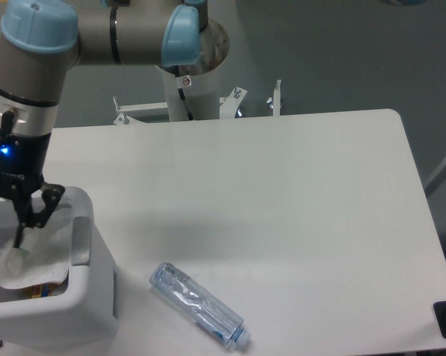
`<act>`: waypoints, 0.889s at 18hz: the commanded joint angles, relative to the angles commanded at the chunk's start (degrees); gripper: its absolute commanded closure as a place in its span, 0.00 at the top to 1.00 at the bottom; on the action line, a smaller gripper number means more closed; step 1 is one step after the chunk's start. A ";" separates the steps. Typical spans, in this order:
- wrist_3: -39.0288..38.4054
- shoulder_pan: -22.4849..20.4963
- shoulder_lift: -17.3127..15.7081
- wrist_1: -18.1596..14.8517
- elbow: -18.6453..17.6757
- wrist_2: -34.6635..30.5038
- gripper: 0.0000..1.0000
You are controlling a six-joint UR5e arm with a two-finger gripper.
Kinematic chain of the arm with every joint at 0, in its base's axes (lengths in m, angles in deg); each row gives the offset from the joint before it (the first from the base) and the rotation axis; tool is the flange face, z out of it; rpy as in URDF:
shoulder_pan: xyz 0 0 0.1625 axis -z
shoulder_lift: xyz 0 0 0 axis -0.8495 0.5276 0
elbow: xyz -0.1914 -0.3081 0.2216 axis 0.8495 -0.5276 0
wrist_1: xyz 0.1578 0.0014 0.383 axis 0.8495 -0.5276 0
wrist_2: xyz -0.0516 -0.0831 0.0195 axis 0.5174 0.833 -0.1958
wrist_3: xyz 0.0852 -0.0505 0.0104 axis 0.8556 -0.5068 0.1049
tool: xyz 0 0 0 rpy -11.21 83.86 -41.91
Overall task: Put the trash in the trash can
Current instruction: 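Move the open gripper over the clear plastic water bottle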
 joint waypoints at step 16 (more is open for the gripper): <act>-9.58 -19.17 11.41 -1.23 -0.18 -0.18 1.00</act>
